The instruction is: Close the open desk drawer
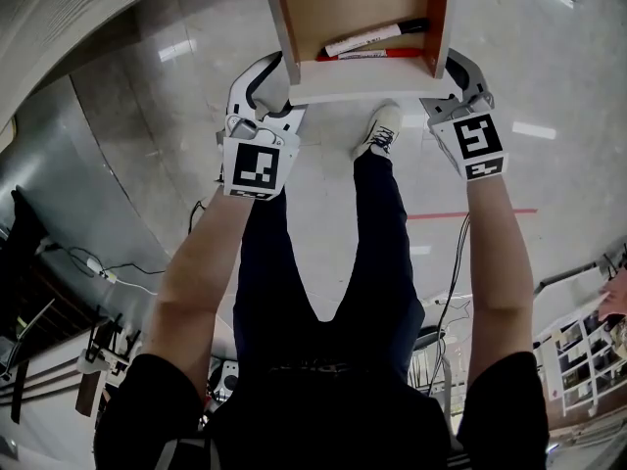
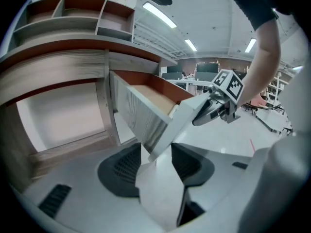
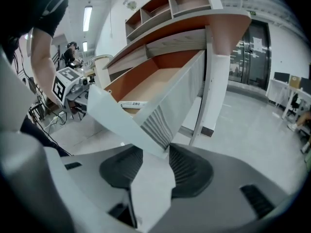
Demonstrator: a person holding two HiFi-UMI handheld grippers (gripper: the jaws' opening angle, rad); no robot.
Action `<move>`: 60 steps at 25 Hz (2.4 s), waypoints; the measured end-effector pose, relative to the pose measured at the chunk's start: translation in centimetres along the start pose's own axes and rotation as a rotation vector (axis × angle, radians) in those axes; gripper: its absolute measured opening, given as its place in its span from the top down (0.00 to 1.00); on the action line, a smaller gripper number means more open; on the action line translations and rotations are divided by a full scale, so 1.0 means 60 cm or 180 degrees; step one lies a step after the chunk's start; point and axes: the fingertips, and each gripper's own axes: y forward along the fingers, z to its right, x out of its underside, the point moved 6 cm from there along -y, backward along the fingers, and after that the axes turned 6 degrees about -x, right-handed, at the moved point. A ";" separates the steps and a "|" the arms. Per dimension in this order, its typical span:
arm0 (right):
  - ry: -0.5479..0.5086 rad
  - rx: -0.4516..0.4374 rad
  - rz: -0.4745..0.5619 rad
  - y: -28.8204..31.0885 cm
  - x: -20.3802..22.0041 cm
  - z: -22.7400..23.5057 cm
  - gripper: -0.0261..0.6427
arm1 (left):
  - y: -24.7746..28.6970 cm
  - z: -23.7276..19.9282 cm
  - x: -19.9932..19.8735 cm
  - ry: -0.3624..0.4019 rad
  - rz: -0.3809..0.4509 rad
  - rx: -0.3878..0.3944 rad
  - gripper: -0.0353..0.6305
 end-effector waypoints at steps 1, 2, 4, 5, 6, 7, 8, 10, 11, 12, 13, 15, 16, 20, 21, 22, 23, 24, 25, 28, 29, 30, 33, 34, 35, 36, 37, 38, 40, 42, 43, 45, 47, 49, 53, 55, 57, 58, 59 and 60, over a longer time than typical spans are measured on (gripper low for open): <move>0.0021 -0.0009 0.0000 0.000 -0.001 0.000 0.69 | 0.000 0.001 0.000 -0.0039 -0.0010 0.0009 0.64; 0.0044 -0.0010 -0.0006 0.000 -0.001 -0.001 0.69 | 0.000 0.003 0.000 -0.0063 -0.0024 0.0019 0.65; 0.0089 -0.0004 -0.0026 -0.002 -0.001 -0.001 0.70 | -0.001 0.006 -0.001 -0.0087 -0.0063 0.0030 0.69; 0.0113 0.0002 -0.0035 -0.003 0.000 -0.001 0.70 | -0.001 0.007 -0.002 -0.0105 -0.0084 0.0029 0.69; 0.0136 0.0010 -0.0042 -0.004 0.000 -0.001 0.70 | -0.002 0.007 -0.003 -0.0126 -0.0103 0.0028 0.69; 0.0159 0.0016 -0.0042 -0.005 0.000 -0.002 0.70 | -0.004 0.007 -0.004 -0.0147 -0.0118 0.0027 0.69; 0.0187 0.0017 -0.0032 -0.007 0.000 -0.004 0.70 | -0.007 0.007 -0.006 -0.0169 -0.0131 0.0028 0.69; 0.0265 0.0005 0.0018 -0.015 -0.004 -0.010 0.70 | -0.016 0.007 -0.014 -0.0228 -0.0141 0.0031 0.69; 0.0313 0.0002 0.0054 -0.021 -0.008 -0.012 0.70 | -0.021 0.007 -0.020 -0.0264 -0.0132 0.0031 0.69; 0.0361 0.0005 0.0092 -0.028 -0.013 -0.014 0.70 | -0.027 0.006 -0.027 -0.0303 -0.0114 0.0031 0.70; 0.0410 0.0013 0.0129 -0.035 -0.018 -0.018 0.71 | -0.033 0.005 -0.034 -0.0346 -0.0096 0.0032 0.70; 0.0508 0.0037 0.0190 -0.048 -0.028 -0.026 0.71 | -0.046 0.003 -0.046 -0.0436 -0.0087 0.0034 0.70; 0.0556 0.0052 0.0216 -0.052 -0.033 -0.031 0.71 | -0.052 0.001 -0.051 -0.0483 -0.0096 0.0034 0.70; 0.0693 0.0146 0.0304 -0.066 -0.047 -0.041 0.71 | -0.066 -0.005 -0.066 -0.0589 -0.0121 0.0032 0.70; 0.0718 0.0188 0.0322 -0.071 -0.050 -0.042 0.71 | -0.068 -0.004 -0.072 -0.0587 -0.0112 0.0033 0.70; 0.0742 0.0234 0.0343 -0.077 -0.054 -0.041 0.72 | -0.069 -0.003 -0.079 -0.0584 -0.0098 0.0031 0.70; 0.0768 0.0278 0.0371 -0.084 -0.059 -0.038 0.72 | -0.068 -0.002 -0.087 -0.0586 -0.0081 0.0025 0.70; 0.0797 0.0319 0.0406 -0.090 -0.063 -0.034 0.72 | -0.066 -0.001 -0.096 -0.0593 -0.0062 0.0015 0.70; 0.0827 0.0353 0.0443 -0.094 -0.069 -0.029 0.72 | -0.063 -0.003 -0.105 -0.0603 -0.0044 -0.0001 0.70; 0.0880 0.0415 0.0525 -0.089 -0.089 -0.013 0.72 | -0.049 -0.021 -0.122 -0.0638 0.0002 -0.0074 0.70; 0.0884 0.0427 0.0540 -0.084 -0.095 -0.007 0.72 | -0.044 -0.029 -0.125 -0.0635 0.0021 -0.0097 0.70; 0.0883 0.0437 0.0548 -0.078 -0.101 0.000 0.72 | -0.037 -0.037 -0.127 -0.0623 0.0037 -0.0119 0.70; 0.0867 0.0446 0.0572 -0.063 -0.114 0.021 0.72 | -0.015 -0.056 -0.136 -0.0593 0.0042 -0.0153 0.70; 0.0857 0.0447 0.0592 -0.059 -0.120 0.030 0.72 | -0.008 -0.063 -0.141 -0.0582 0.0049 -0.0168 0.70; 0.0849 0.0452 0.0617 -0.055 -0.128 0.039 0.72 | -0.001 -0.070 -0.147 -0.0577 0.0061 -0.0190 0.70; 0.0845 0.0464 0.0643 -0.053 -0.135 0.048 0.72 | 0.005 -0.076 -0.153 -0.0584 0.0073 -0.0215 0.70; 0.0848 0.0482 0.0669 -0.050 -0.142 0.056 0.72 | 0.010 -0.082 -0.159 -0.0600 0.0084 -0.0246 0.70; 0.0857 0.0502 0.0695 -0.048 -0.148 0.063 0.72 | 0.016 -0.087 -0.163 -0.0621 0.0096 -0.0284 0.70; 0.0889 0.0544 0.0752 -0.042 -0.161 0.078 0.72 | 0.029 -0.099 -0.173 -0.0674 0.0131 -0.0364 0.70; 0.0919 0.0576 0.0807 -0.036 -0.174 0.090 0.72 | 0.040 -0.112 -0.184 -0.0717 0.0169 -0.0435 0.70; 0.0934 0.0588 0.0828 -0.032 -0.180 0.096 0.72 | 0.045 -0.117 -0.188 -0.0734 0.0181 -0.0466 0.70; 0.0964 0.0614 0.0845 -0.023 -0.188 0.107 0.72 | 0.056 -0.127 -0.191 -0.0778 0.0187 -0.0518 0.70; 0.1003 0.0649 0.0838 -0.012 -0.195 0.116 0.72 | 0.067 -0.138 -0.192 -0.0839 0.0187 -0.0565 0.71; 0.1059 0.0690 0.0820 -0.005 -0.205 0.124 0.72 | 0.074 -0.147 -0.196 -0.0889 0.0186 -0.0612 0.71; 0.1158 0.0758 0.0777 0.001 -0.215 0.133 0.72 | 0.082 -0.152 -0.202 -0.0979 0.0170 -0.0712 0.72; 0.1187 0.0793 0.0754 0.002 -0.216 0.133 0.72 | 0.082 -0.149 -0.202 -0.1002 0.0149 -0.0771 0.72; 0.1205 0.0870 0.0713 0.001 -0.219 0.134 0.72 | 0.082 -0.147 -0.204 -0.1109 0.0138 -0.0869 0.72; 0.1228 0.0924 0.0693 0.001 -0.222 0.134 0.72 | 0.083 -0.147 -0.205 -0.1211 0.0141 -0.0931 0.72; 0.1265 0.0983 0.0675 0.002 -0.225 0.134 0.72 | 0.083 -0.146 -0.206 -0.1331 0.0150 -0.0995 0.72; 0.1306 0.1043 0.0662 0.002 -0.228 0.133 0.72 | 0.083 -0.145 -0.208 -0.1446 0.0161 -0.1058 0.72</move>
